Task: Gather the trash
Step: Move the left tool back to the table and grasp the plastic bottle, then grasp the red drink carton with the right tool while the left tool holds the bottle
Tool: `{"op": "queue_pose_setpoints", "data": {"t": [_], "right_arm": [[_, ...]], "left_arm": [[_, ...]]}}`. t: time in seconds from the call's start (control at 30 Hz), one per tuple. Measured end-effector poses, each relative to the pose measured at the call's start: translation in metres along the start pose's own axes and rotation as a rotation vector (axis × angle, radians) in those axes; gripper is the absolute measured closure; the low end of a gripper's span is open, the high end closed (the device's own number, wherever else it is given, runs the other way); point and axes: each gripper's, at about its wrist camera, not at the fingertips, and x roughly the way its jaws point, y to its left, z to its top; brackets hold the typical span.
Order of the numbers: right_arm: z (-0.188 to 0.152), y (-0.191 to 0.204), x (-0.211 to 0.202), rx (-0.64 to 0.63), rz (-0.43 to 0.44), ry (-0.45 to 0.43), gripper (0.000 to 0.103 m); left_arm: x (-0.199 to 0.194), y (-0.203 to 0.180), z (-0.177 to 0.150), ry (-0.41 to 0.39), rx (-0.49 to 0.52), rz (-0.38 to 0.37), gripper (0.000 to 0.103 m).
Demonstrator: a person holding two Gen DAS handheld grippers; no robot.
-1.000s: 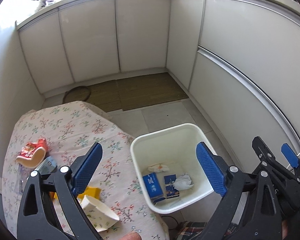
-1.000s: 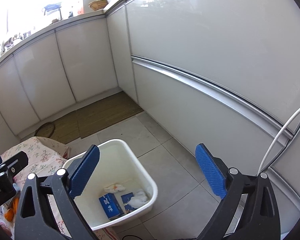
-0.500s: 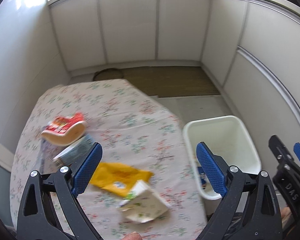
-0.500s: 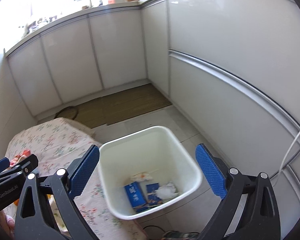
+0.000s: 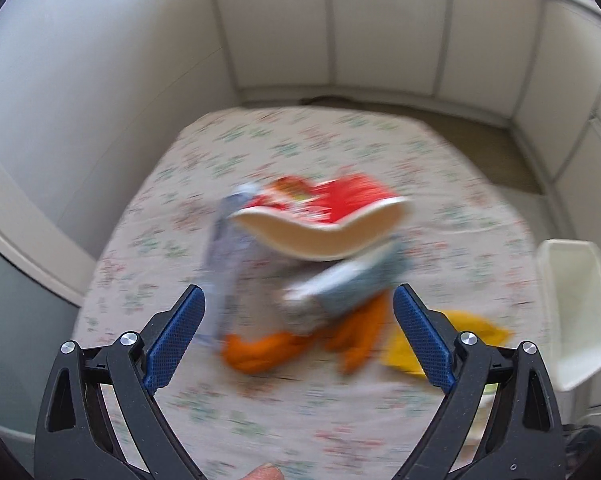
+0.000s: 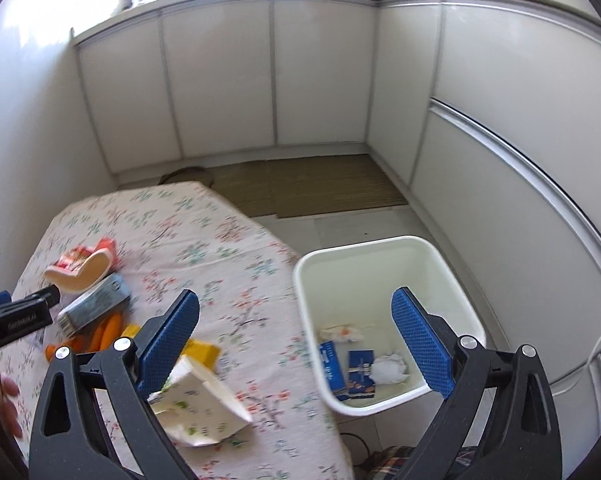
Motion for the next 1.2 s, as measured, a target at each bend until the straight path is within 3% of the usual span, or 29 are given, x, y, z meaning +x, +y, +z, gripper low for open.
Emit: {"op": "queue_pose_setpoints", "data": {"t": [0.2, 0.33, 0.4, 0.5, 0.53, 0.77, 0.93, 1.07, 1.2], "right_arm": [[0.0, 0.035, 0.002, -0.089, 0.012, 0.012, 0.009], [0.002, 0.059, 0.001, -0.174, 0.024, 0.004, 0.009], [0.004, 0.072, 0.001, -0.219, 0.031, 0.001, 0.009], [0.011, 0.089, 0.006, -0.271, 0.059, 0.018, 0.009], [0.014, 0.094, 0.01, -0.279, 0.074, 0.033, 0.009], [0.039, 0.124, 0.057, -0.216, 0.239, 0.208, 0.009], [0.048, 0.139, 0.115, 0.035, 0.424, 0.387, 0.009], [0.049, 0.161, 0.147, 0.103, 0.494, 0.439, 0.009], [0.048, 0.186, 0.163, 0.11, 0.511, 0.472, 0.009]], "left_arm": [[0.048, 0.038, 0.005, 0.096, 0.035, 0.076, 0.013], [0.074, 0.041, 0.011, 0.137, 0.062, 0.067, 0.015], [0.088, 0.042, 0.015, 0.162, 0.077, 0.069, 0.023], [0.103, 0.048, 0.018, 0.197, 0.064, 0.037, 0.065], [0.105, 0.053, 0.019, 0.204, 0.044, 0.009, 0.073], [0.081, 0.098, 0.01, 0.14, -0.071, -0.096, 0.083], [0.034, 0.136, -0.002, 0.059, -0.193, -0.189, 0.083], [0.007, 0.158, -0.01, -0.027, -0.262, -0.269, 0.083], [0.005, 0.169, -0.019, -0.065, -0.308, -0.335, 0.083]]}}
